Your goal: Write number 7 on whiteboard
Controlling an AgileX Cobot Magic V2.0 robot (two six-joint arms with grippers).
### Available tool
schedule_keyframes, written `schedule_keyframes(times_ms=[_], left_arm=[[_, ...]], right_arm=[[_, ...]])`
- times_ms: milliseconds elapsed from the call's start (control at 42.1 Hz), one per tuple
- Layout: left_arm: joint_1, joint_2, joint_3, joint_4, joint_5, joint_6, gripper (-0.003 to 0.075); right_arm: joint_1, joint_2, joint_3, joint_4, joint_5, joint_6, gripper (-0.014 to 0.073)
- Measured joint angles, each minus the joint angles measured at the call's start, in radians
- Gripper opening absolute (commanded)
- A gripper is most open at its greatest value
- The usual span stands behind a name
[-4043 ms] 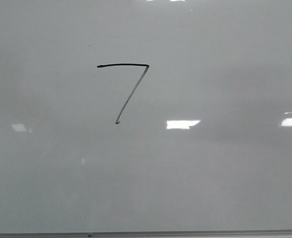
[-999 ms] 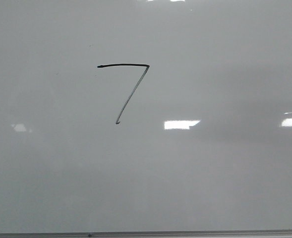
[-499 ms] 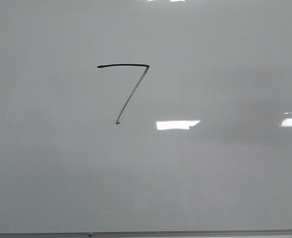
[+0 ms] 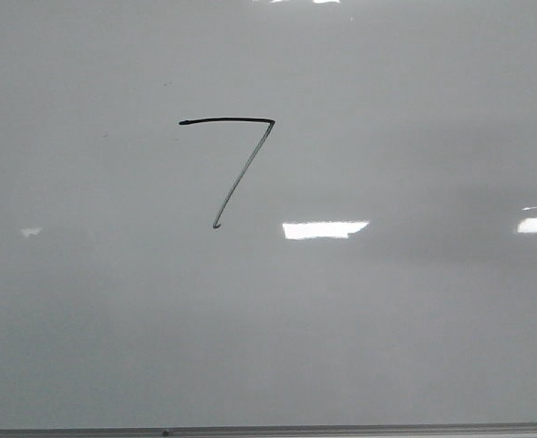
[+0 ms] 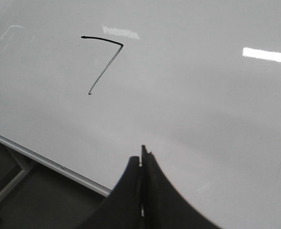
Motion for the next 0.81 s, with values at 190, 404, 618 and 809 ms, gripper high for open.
schedule_keyframes(times_ms=[190,404,618,809], left_arm=[[0.000,0.000,0.000,-0.002,-0.004,0.000,-0.0020],[0.000,0.000,0.000,-0.002,-0.006,0.000,-0.0020],[0.000,0.000,0.000,-0.002,-0.008,0.000,-0.0020],[0.000,0.000,0.000,-0.002,-0.010,0.000,-0.0020]], right_arm=[[0.000,0.000,0.000,0.000,0.000,0.000,-0.0069],[0.000,0.000,0.000,0.000,0.000,0.000,-0.0069],[0.000,0.000,0.000,0.000,0.000,0.000,-0.0069],[0.000,-0.002,0.007,0.000,-0.021,-0.002,-0.0069]])
